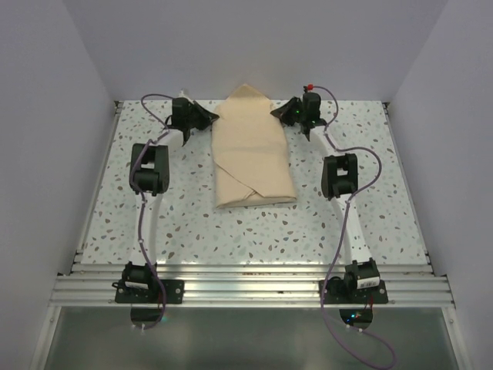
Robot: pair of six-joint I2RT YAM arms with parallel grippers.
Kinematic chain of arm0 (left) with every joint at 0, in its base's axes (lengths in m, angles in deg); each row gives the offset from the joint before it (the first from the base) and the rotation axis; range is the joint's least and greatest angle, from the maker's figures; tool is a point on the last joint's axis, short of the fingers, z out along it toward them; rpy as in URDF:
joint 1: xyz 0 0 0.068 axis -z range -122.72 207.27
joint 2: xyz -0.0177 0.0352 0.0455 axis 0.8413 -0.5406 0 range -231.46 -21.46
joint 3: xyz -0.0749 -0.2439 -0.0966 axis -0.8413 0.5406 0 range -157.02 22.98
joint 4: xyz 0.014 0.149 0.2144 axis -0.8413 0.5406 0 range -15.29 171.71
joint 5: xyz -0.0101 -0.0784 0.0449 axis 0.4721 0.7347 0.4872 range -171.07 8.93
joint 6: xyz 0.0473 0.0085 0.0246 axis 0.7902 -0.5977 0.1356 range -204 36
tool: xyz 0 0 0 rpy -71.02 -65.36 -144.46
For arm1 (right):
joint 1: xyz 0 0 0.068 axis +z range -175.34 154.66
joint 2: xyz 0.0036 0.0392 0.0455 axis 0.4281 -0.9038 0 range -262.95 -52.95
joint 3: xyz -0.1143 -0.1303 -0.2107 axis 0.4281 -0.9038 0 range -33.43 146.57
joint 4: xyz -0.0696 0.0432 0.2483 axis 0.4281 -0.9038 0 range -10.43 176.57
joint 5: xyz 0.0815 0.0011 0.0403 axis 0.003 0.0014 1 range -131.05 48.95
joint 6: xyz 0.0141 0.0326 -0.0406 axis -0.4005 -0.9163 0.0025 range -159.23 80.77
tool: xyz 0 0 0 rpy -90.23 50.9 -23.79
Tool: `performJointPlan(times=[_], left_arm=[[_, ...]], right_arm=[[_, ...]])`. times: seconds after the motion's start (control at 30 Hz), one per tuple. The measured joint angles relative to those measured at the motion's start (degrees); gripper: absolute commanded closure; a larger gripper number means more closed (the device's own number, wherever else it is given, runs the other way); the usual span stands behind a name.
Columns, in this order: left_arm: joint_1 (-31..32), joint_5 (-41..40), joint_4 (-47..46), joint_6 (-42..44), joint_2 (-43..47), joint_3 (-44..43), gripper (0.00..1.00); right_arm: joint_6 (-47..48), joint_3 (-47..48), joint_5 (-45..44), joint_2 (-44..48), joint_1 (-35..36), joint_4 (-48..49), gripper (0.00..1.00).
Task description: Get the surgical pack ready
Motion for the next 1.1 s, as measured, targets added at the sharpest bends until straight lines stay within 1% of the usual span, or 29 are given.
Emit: performJointPlan(times=[0.13, 0.23, 0.4, 0.47, 0.6, 0.73, 0.97, 1.1], left_arm=[[0.0, 1.6, 2.4, 1.7, 4.8, 3.3, 1.0], [0.0, 2.7, 3.9, 2.7, 10.5, 7.7, 1.0], [0.0, 4.7, 5.9, 3.9, 17.6, 12.3, 1.0], [0.1, 5.5, 6.0, 4.4, 20.7, 15.6, 1.0], [0.4, 6.5, 7.0, 5.5, 26.0, 22.3, 1.0], [0.8, 7.4, 8.4, 7.4, 31.1, 27.9, 1.0], [1.6, 9.1, 10.9, 9.6, 38.9, 35.3, 1.0], [2.0, 10.2, 12.1, 10.8, 42.8, 38.5, 1.0]], right_arm=[[0.0, -3.4, 2.6, 4.4, -0.2, -3.9, 1.0], [0.1, -7.7, 4.5, 9.7, -0.2, -6.7, 1.0], [0.7, -10.9, 8.0, 17.2, -0.2, -11.7, 1.0], [0.8, -14.1, 9.2, 20.6, -0.2, -12.7, 1.0], [1.9, -23.9, 11.1, 28.9, -0.1, -14.8, 1.0], [4.0, -30.9, 12.6, 35.0, -0.1, -17.4, 1.0], [7.3, -43.6, 13.7, 44.3, -0.1, -20.0, 1.0], [8.3, -49.1, 13.9, 48.2, -0.1, -21.0, 1.0]])
